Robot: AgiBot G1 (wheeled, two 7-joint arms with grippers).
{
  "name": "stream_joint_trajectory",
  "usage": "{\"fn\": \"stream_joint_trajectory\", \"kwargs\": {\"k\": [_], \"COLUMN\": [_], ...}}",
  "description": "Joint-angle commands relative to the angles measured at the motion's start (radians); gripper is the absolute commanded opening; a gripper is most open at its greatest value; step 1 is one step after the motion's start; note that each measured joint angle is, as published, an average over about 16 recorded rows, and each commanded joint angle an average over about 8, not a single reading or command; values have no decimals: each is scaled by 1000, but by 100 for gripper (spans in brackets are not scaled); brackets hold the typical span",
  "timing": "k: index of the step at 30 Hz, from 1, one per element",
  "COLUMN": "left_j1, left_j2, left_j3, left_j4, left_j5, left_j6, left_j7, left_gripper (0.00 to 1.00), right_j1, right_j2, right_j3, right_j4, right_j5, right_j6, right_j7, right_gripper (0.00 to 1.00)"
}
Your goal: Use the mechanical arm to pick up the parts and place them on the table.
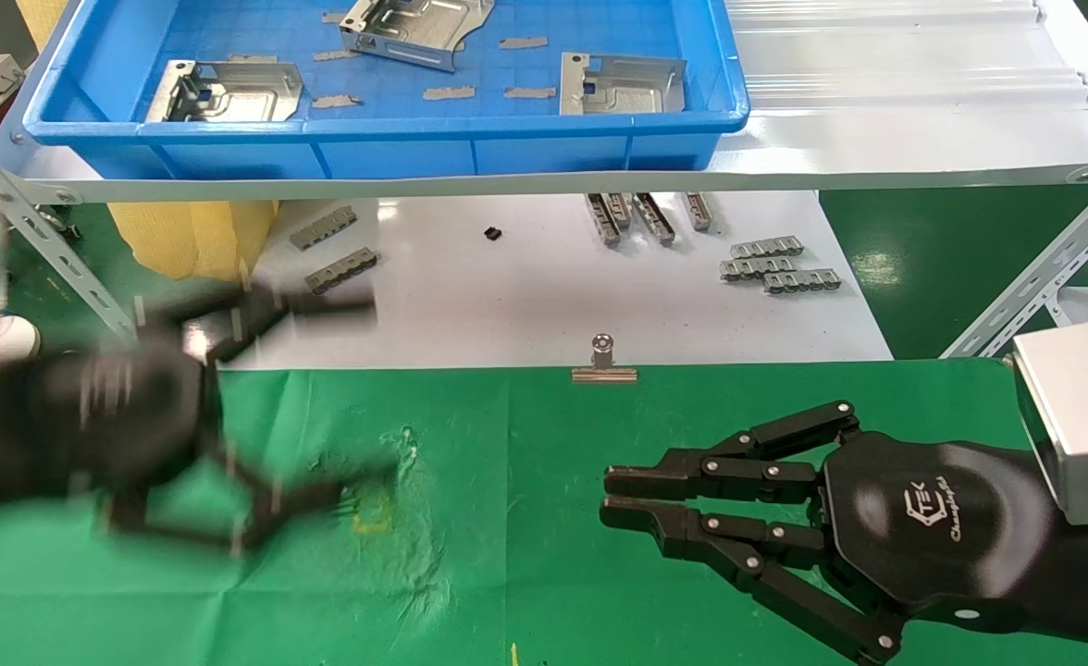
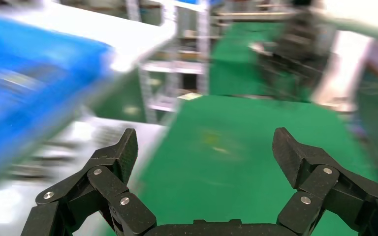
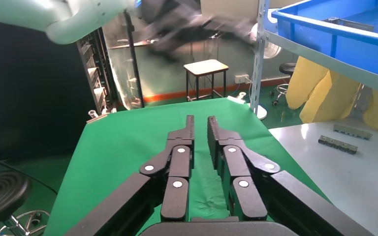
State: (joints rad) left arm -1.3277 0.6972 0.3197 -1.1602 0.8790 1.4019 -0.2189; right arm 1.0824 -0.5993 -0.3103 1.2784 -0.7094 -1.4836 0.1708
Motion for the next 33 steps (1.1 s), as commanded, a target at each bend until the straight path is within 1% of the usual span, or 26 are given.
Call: {"fn": "stream_joint_trajectory", "kwargs": {"k": [1,6,10,13,17,18,23,24,25,26,31,32,33], "left_j1": [-78,-338,-505,-589,-655,-664,-691,-694,-697,-700,-705,-704,-703], "left_j2": [21,163,292,382,486,507,586,597,606,613,635,637,639], "left_j3": [11,78,127,152,174,178,197,200,202,203,198,196,195], "left_j4": [21,273,524,701,883,920,1058,1076,1091,1103,1129,1131,1131], "left_j5": [47,208,325,394,452,462,496,500,502,504,497,495,493], "left_j6": [-34,-105,-215,-339,-502,-533,-642,-657,-670,-682,-724,-728,-731], "left_j7": [-20,0,36,64,92,96,99,97,95,93,87,86,86], "left_gripper": [100,100,100,100,99,93,30,18,6,0,0,0,0], "right_j1": [0,0,0,0,0,0,0,0,0,0,0,0,0], "right_j2": [0,0,0,0,0,0,0,0,0,0,0,0,0], "right_j3": [0,0,0,-1,-1,-1,-1,-1,-1,-1,-1,-1,-1], "right_j4": [0,0,0,0,0,0,0,0,0,0,0,0,0], "right_j5": [0,0,0,0,0,0,1,1,1,1,1,1,1], "right_j6": [0,0,0,0,0,0,0,0,0,0,0,0,0], "right_j7": [0,0,0,0,0,0,-1,-1,-1,-1,-1,-1,-1], "right_gripper": [0,0,0,0,0,0,0,3,10,20,82,92,98]}}
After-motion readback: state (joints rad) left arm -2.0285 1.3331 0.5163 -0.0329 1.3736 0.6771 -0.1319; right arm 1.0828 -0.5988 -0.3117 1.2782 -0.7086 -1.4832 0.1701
